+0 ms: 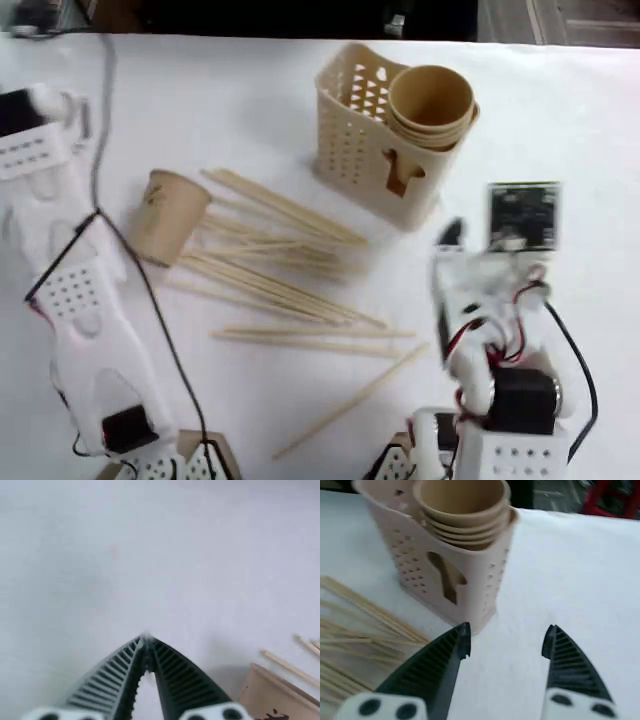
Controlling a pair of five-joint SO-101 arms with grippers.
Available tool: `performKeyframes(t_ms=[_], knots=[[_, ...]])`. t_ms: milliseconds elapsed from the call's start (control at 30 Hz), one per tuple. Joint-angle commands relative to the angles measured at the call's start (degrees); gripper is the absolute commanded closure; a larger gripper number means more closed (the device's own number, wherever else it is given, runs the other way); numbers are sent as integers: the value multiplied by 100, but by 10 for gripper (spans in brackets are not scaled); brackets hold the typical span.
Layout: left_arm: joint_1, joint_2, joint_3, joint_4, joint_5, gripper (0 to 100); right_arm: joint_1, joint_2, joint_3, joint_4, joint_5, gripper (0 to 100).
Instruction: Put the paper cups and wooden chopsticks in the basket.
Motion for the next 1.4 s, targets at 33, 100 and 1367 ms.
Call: performKeyframes(t_ms=[33,100,1367], knots=[[-593,-426,-88,26,431,977,-1798,549,-888,330,360,759],[-787,-303,-97,26,536,977,-2422,1218,-1213,400,387,759],[910,1719,-132,26,-1116,977,-3890,7793,-4756,-954,334,758]])
